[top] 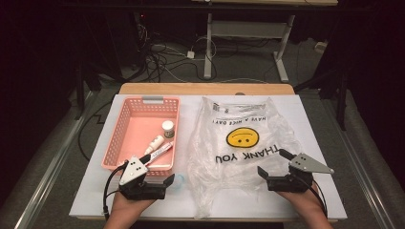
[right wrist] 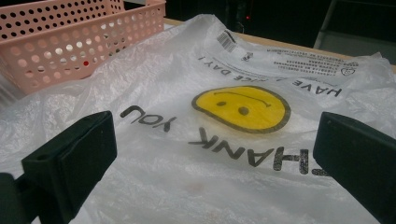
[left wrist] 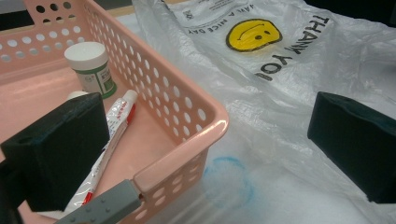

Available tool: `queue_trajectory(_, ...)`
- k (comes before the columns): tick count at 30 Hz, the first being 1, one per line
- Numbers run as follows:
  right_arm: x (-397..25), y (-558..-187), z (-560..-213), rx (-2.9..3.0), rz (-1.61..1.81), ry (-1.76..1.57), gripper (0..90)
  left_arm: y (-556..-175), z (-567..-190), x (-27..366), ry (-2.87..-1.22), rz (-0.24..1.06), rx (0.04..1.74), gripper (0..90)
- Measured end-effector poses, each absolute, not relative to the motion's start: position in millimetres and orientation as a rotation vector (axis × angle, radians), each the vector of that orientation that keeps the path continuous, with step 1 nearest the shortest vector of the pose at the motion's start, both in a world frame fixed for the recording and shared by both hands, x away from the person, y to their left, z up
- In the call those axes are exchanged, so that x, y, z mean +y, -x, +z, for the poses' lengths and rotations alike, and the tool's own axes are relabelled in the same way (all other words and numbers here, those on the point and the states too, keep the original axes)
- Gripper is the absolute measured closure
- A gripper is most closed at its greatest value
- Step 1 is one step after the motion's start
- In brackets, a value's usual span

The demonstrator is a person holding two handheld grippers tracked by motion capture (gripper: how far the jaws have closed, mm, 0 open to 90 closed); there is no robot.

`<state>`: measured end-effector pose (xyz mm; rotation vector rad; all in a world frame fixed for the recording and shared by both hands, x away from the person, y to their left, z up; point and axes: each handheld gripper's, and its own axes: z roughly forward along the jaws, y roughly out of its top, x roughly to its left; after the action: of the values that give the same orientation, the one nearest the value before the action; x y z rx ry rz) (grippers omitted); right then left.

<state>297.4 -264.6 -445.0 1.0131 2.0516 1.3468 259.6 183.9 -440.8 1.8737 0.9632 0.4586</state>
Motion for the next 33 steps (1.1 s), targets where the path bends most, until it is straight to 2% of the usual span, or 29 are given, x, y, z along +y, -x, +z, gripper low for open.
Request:
queue_trajectory(17,-280.5,-298.3,-439.8,2.035,1.320,-1.065,0.9,-265.9,-442.0,184.5,-1.887,0.444,0.961,0.0)
queue_trajectory(28,-340.2,-299.6,-427.7,1.931,1.209,-1.214,15.3,-268.3,-442.6,184.8,-1.911,0.416,0.927,0.0)
queue_trajectory(33,-358.8,-303.6,-433.1,1.907,1.177,-1.299,17.4,-267.6,-441.7,185.1,-1.906,0.421,0.937,0.0)
